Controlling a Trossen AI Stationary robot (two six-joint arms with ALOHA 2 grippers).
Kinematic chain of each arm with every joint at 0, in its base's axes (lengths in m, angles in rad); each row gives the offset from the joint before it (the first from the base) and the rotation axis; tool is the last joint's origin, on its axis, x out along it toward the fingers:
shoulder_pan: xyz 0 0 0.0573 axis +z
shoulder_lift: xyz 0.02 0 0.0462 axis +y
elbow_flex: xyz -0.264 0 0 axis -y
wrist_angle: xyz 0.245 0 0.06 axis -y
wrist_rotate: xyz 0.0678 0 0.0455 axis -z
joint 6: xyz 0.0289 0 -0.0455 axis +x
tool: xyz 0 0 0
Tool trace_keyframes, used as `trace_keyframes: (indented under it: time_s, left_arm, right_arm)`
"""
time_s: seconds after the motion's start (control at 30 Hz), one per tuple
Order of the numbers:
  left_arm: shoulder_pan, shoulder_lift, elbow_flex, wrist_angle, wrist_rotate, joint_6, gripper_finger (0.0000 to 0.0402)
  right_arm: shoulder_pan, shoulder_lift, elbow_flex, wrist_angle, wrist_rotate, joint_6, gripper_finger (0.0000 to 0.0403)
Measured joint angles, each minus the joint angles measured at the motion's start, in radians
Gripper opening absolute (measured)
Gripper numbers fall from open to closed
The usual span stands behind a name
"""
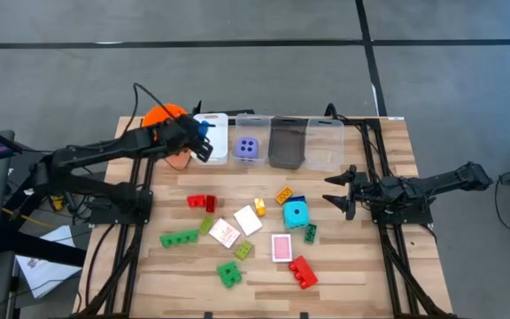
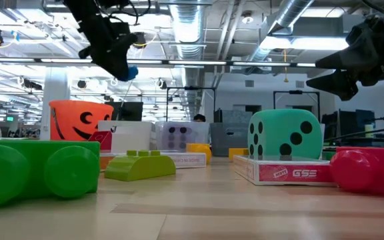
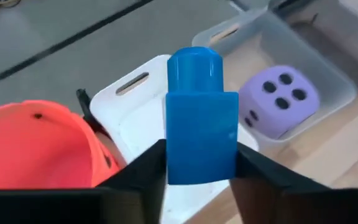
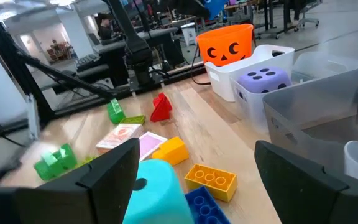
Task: Pick & Place Toys
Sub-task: Put the left blue game piece into the white bin, then put the left red game piece into the white bin
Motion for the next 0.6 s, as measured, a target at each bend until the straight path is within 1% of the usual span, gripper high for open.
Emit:
trace_keyframes:
  time_s: [0.1,0.2,0.3,0.4,0.47,0.53,0.6]
  left_arm:
    - [0.023,0.023,0.000,-0.008,0.002,0.059,0.0233]
    - [0.036,0.052,0.000,0.010,0.006,0.075,0.0284]
    - [0.036,0.075,0.000,0.030,0.010,0.076,0.0321]
    - [0.031,0.093,0.000,0.047,0.015,0.076,0.0345]
    - [0.030,0.100,0.000,0.048,0.049,0.082,0.0354]
    - [0.027,0.109,0.000,0.079,0.122,0.121,0.0358]
    - [0.014,0.107,-0.019,0.137,0.239,0.192,0.0359]
  right_arm:
    - [0.000,0.000,0.001,0.000,-0.002,-0.085,0.0311]
    - [0.000,0.000,0.001,0.000,-0.001,-0.085,0.0311]
    - [0.000,0.000,0.001,0.000,-0.001,-0.065,0.0311]
    - [0.000,0.000,0.001,0.000,0.000,-0.064,0.0311]
    - [0.000,0.000,0.001,0.005,0.000,-0.064,0.0311]
    - [0.000,0.000,0.001,0.027,0.008,-0.067,0.0311]
    - [0.000,-0.001,0.001,0.064,0.009,-0.064,0.0311]
